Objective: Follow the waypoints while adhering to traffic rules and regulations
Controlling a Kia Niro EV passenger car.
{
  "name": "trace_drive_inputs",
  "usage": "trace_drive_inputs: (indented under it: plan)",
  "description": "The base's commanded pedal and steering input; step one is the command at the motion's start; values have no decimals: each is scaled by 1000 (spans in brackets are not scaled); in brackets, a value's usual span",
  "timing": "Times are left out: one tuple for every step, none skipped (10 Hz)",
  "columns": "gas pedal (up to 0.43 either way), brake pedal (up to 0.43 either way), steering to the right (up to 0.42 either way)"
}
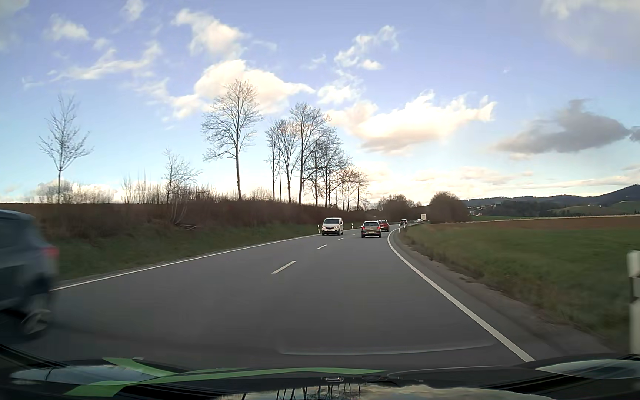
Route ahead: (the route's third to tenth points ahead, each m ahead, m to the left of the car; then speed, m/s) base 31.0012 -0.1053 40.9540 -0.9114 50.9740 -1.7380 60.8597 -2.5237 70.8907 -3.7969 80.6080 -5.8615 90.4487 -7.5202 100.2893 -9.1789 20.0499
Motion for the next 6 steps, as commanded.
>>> trace_drive_inputs:
  plan:
    - [79, 0, 10]
    - [79, 0, 10]
    - [79, 0, 10]
    - [79, 0, 9]
    - [79, 0, 10]
    - [79, 0, 9]
